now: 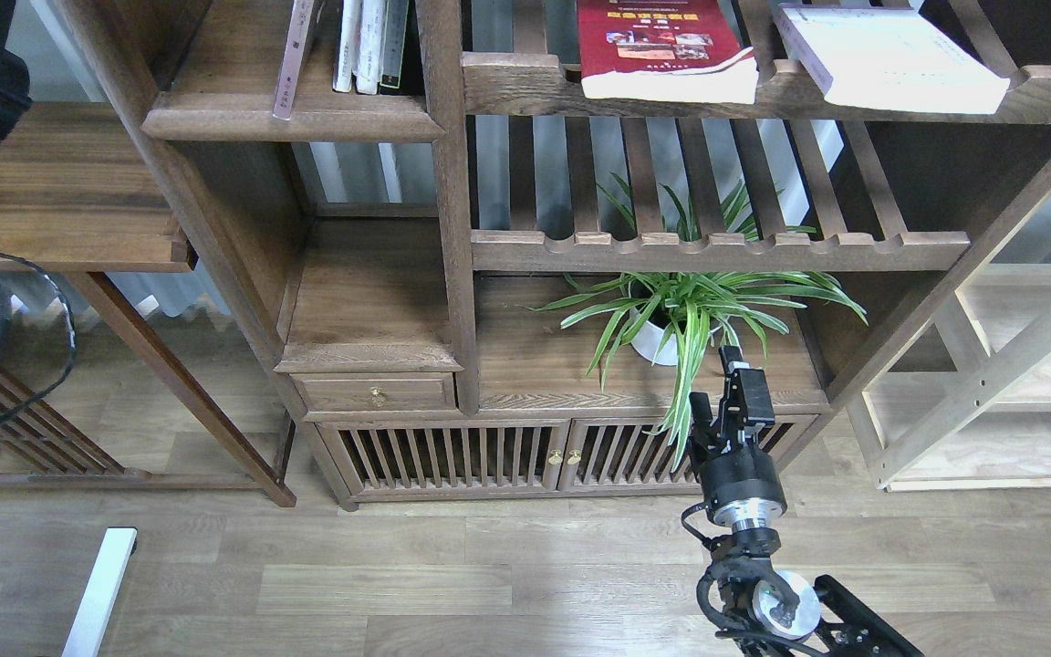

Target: Organize books on shelf

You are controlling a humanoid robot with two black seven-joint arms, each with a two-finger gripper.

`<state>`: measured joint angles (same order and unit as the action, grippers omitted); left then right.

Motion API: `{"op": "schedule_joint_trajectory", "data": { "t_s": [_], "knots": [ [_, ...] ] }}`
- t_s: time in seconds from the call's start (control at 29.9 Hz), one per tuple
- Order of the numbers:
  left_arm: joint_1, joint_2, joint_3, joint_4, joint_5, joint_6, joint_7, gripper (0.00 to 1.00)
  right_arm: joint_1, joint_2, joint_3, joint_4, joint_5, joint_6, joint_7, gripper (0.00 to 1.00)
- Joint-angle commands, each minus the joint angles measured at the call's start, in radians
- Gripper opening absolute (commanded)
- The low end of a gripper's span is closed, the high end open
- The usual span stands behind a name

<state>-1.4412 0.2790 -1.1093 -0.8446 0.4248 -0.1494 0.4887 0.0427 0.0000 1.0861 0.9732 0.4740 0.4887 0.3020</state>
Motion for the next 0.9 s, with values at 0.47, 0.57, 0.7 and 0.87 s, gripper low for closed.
{"op": "schedule_joint_trajectory", "data": {
  "t_s": [0.47, 0.57, 0.7, 0.87],
  "knots": [
    [0.136, 0.216, -0.001, -0.270, -0.211, 0.001, 0.000, 0.63, 0.029, 0.000, -0.018, 0.062, -0.009, 0.000, -0.007, 0.99],
    [0.209, 0.253, -0.006, -0.372, -0.264, 0.001, 0.000, 0.63, 0.034, 0.000, -0.018, 0.102, -0.018, 0.000, -0.007, 0.99],
    [0.306, 0.296, -0.023, -0.474, -0.313, 0.001, 0.000, 0.63, 0.034, 0.000, -0.018, 0.168, -0.041, 0.000, -0.007, 0.99],
    [0.441, 0.301, -0.098, -0.550, -0.392, 0.001, 0.000, 0.63, 0.028, 0.000, -0.018, 0.272, -0.070, 0.000, -0.007, 0.99]
  ]
}}
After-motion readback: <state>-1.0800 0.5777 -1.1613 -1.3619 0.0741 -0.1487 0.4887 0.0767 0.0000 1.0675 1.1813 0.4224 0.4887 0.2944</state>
